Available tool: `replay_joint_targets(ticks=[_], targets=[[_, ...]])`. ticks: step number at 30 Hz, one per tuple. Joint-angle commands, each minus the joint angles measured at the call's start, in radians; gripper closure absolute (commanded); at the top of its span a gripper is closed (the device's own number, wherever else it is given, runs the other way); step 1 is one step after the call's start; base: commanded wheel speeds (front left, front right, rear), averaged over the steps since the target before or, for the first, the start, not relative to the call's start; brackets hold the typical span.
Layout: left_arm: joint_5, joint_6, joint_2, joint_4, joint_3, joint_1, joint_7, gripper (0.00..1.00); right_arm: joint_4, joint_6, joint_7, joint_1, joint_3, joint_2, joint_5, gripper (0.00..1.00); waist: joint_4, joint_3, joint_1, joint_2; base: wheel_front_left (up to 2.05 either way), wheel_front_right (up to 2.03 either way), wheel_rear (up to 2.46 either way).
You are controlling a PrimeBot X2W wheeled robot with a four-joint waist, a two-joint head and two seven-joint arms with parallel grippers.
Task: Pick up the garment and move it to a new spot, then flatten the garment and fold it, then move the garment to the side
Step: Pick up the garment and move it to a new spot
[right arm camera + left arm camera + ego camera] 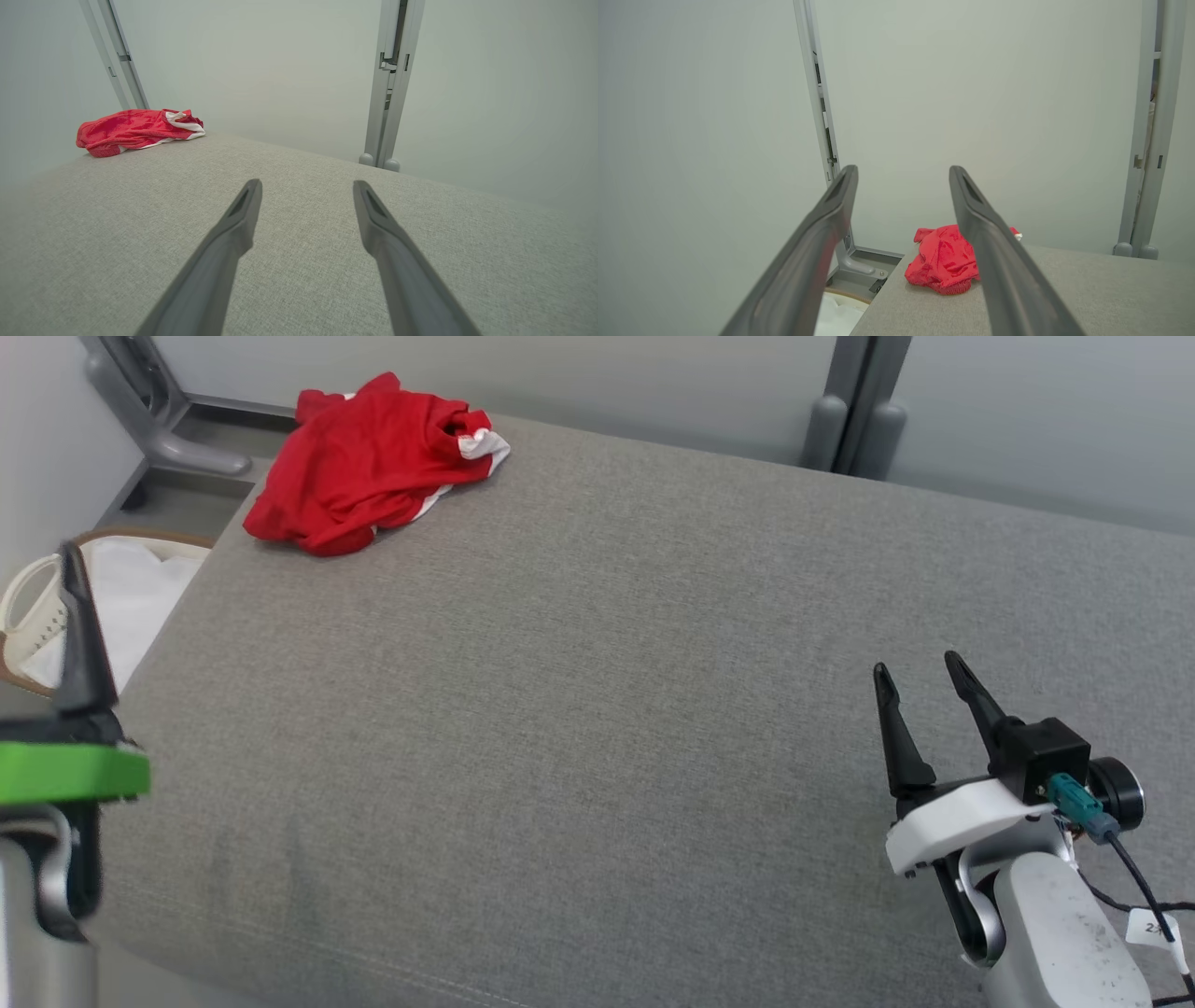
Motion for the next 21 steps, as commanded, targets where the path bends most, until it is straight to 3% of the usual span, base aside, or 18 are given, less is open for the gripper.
replay_joint_targets(ticks=[1, 11, 17, 21], targets=[[-0.006, -0.002, 0.023, -0.002, 0.000, -0.064, 0.007, 0.00, -0.007, -0.002, -0.005, -0.017, -0.005, -0.005, -0.013, 0.00, -0.071, 0.076, 0.0000, 0.0000, 0.00, 0.00, 0.00], [-0.135, -0.004, 0.181, 0.217, -0.027, -0.510, 0.151, 0.00, -0.057, -0.002, 0.011, -0.103, 0.005, -0.005, -0.102, 0.00, -0.219, 0.241, 0.0000, 0.0000, 0.00, 0.00, 0.00], [-0.203, -0.003, 0.198, 0.390, -0.119, -0.692, 0.242, 0.00, -0.135, -0.002, 0.044, -0.118, -0.011, -0.004, -0.140, 0.00, -0.271, 0.356, 0.0000, 0.0000, 0.00, 0.00, 0.00], [-0.216, -0.003, 0.188, 0.495, -0.171, -0.767, 0.246, 0.00, -0.193, -0.002, 0.069, -0.112, -0.017, -0.005, -0.164, 0.00, -0.293, 0.426, 0.0000, 0.0000, 0.00, 0.00, 0.00]])
